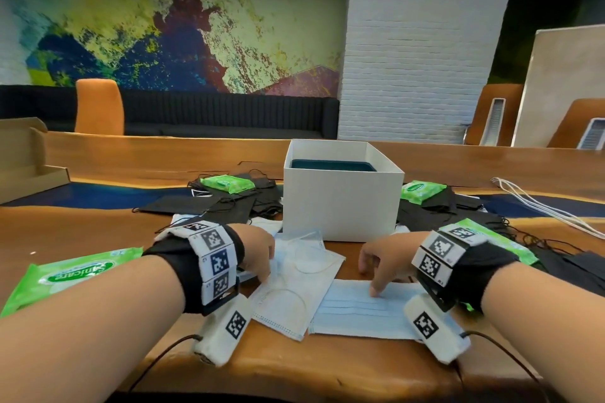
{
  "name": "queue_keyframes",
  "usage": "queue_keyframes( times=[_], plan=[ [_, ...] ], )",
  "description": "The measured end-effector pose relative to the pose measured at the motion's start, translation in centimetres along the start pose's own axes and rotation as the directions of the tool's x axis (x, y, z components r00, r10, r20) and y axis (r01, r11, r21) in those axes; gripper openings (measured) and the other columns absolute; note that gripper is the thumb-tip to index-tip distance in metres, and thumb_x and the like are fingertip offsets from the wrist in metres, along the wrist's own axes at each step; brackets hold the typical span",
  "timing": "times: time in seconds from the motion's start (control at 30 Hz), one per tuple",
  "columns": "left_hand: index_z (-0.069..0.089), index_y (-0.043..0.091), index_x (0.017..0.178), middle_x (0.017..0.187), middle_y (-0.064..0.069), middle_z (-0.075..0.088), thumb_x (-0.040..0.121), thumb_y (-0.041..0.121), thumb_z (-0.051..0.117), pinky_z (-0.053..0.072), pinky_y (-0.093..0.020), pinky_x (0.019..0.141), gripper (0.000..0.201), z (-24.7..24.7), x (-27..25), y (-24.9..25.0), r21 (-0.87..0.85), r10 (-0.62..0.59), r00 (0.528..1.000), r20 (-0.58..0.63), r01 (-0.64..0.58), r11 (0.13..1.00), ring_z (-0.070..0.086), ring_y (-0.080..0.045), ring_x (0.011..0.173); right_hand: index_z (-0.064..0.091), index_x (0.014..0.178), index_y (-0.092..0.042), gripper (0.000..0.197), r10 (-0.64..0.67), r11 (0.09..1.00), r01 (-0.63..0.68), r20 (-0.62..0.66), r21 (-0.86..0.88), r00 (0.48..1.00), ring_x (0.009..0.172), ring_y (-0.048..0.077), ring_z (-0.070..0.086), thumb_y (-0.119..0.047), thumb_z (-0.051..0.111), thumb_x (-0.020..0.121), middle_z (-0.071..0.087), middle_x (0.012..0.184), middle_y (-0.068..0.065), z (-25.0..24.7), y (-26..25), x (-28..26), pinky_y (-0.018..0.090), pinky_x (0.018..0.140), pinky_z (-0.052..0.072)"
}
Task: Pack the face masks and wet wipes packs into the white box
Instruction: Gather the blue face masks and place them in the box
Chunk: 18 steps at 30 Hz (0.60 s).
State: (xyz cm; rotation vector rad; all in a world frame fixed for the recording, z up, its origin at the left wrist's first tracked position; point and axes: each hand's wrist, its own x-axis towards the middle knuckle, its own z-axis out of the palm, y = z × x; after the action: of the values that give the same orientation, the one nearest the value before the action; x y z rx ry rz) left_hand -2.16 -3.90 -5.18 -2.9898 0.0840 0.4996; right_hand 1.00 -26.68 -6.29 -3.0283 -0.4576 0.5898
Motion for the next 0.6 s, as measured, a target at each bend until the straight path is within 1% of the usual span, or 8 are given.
queue_keyframes(
  times=[0.03,0.07,0.13,0.2,0.33,0.43,0.53,0.6],
  plan=[
    [0.056,0.019,0.124,0.124,-0.001,0.058,0.090,0.029,0.061,0.043,-0.024,0.084,0.036,-0.2,0.0,0.1,-0.015,0.000,0.999,-0.032,-0.001,1.000,0.055,-0.020,0.109,0.056,0.099,-0.029,0.031,-0.004,1.000,0.004,0.011,-0.029,1.000,0.073,0.006,0.047,-0.037,0.075,0.076,0.050,0.081,-0.014,0.0,-0.1,0.1,0.018,0.059,0.037],
    [0.059,0.017,0.122,0.117,-0.002,0.061,0.091,0.025,0.058,0.044,-0.024,0.082,0.032,-0.4,0.0,0.0,-0.044,-0.003,0.998,-0.067,0.000,0.999,0.057,-0.019,0.102,0.056,0.091,-0.028,0.025,-0.010,0.999,0.011,0.027,-0.052,1.000,0.072,0.006,0.047,-0.036,0.075,0.076,0.051,0.079,-0.013,-0.1,-0.1,0.3,0.018,0.058,0.037],
    [0.065,0.016,0.114,0.096,0.003,0.062,0.092,0.021,0.057,0.044,-0.017,0.069,0.024,-0.9,-0.2,-0.5,-0.139,-0.008,0.990,-0.139,-0.011,0.990,0.054,-0.012,0.081,0.055,0.076,-0.028,0.020,-0.025,0.997,0.028,0.054,-0.069,0.998,0.067,0.007,0.046,-0.035,0.074,0.078,0.052,0.074,-0.011,-0.2,0.1,0.5,0.019,0.058,0.036],
    [0.066,0.019,0.106,0.085,0.008,0.059,0.092,0.020,0.058,0.039,-0.015,0.057,0.017,-1.8,-0.7,-1.3,-0.219,-0.014,0.975,-0.221,-0.036,0.975,0.050,-0.006,0.072,0.053,0.069,-0.028,0.023,-0.032,0.998,0.035,0.062,-0.044,0.998,0.062,0.007,0.044,-0.034,0.073,0.078,0.051,0.068,-0.011,-0.3,0.5,0.5,0.020,0.059,0.036],
    [0.064,0.026,0.092,0.087,0.010,0.060,0.092,0.025,0.059,0.038,-0.017,0.060,0.005,-3.7,-2.0,-3.4,-0.320,-0.027,0.941,-0.338,-0.087,0.944,0.052,-0.006,0.080,0.053,0.070,-0.029,0.022,-0.034,0.999,0.032,-0.026,-0.043,0.999,0.069,0.008,0.046,-0.035,0.073,0.077,0.053,0.073,-0.011,-1.3,1.4,0.0,0.022,0.065,0.037],
    [0.064,0.028,0.086,0.089,0.005,0.063,0.090,0.028,0.061,0.040,-0.020,0.062,0.005,-4.9,-2.7,-4.7,-0.436,-0.057,0.891,-0.450,-0.164,0.885,0.055,-0.009,0.082,0.052,0.070,-0.028,0.022,-0.046,0.999,0.045,-0.150,-0.010,0.988,0.065,0.005,0.046,-0.031,0.072,0.079,0.052,0.071,-0.011,-2.9,2.4,-1.1,0.021,0.060,0.035],
    [0.065,0.023,0.090,0.091,0.000,0.065,0.090,0.028,0.062,0.042,-0.022,0.063,0.006,-5.9,-3.1,-5.3,-0.579,-0.097,0.831,-0.548,-0.293,0.761,0.058,-0.015,0.085,0.050,0.069,-0.024,0.024,-0.026,0.996,0.048,-0.278,0.071,0.960,0.059,0.005,0.043,-0.025,0.070,0.081,0.050,0.067,-0.010,-4.8,3.4,-2.5,0.021,0.057,0.033],
    [0.063,0.021,0.092,0.092,-0.002,0.065,0.091,0.029,0.060,0.047,-0.025,0.065,0.008,-6.4,-3.3,-5.4,-0.656,-0.137,0.790,-0.597,-0.382,0.651,0.060,-0.016,0.086,0.050,0.069,-0.021,0.024,0.006,0.986,0.060,-0.388,0.158,0.922,0.058,0.007,0.043,-0.023,0.071,0.081,0.051,0.066,-0.008,-5.9,4.2,-3.3,0.022,0.055,0.032]
  ],
)
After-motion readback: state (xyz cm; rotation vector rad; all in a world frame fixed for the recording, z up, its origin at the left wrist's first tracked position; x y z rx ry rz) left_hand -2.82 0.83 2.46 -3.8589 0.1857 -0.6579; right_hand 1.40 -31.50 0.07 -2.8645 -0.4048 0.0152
